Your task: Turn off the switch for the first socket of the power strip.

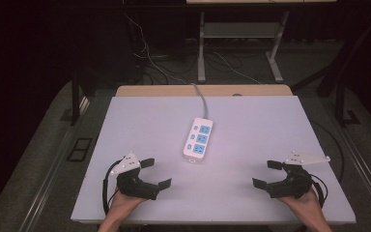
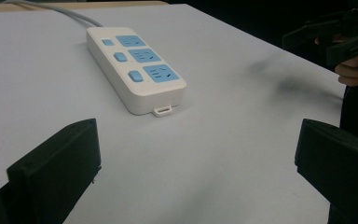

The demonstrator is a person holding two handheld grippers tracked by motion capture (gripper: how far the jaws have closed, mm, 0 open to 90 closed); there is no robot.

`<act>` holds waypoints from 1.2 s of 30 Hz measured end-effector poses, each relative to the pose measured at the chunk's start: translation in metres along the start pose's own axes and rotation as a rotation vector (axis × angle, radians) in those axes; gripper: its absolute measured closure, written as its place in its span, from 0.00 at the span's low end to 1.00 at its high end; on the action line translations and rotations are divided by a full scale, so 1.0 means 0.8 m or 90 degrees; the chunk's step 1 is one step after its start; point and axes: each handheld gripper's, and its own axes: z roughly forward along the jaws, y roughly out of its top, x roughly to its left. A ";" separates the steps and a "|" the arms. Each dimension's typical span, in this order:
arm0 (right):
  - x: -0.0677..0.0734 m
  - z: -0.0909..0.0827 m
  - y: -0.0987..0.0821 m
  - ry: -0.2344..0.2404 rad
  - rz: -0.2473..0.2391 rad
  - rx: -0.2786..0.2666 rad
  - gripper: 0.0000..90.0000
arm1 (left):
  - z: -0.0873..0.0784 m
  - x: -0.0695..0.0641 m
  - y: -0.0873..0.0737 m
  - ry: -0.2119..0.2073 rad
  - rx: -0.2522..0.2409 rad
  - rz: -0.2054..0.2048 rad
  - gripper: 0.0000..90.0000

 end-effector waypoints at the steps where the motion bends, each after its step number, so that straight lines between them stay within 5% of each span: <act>1: 0.000 0.000 0.000 0.000 0.001 0.001 0.03 | 0.000 0.000 -0.001 0.000 0.003 0.003 0.00; 36: 0.004 0.001 -0.003 0.021 0.004 0.027 0.03 | -0.003 -0.003 -0.001 -0.002 0.032 -0.018 0.00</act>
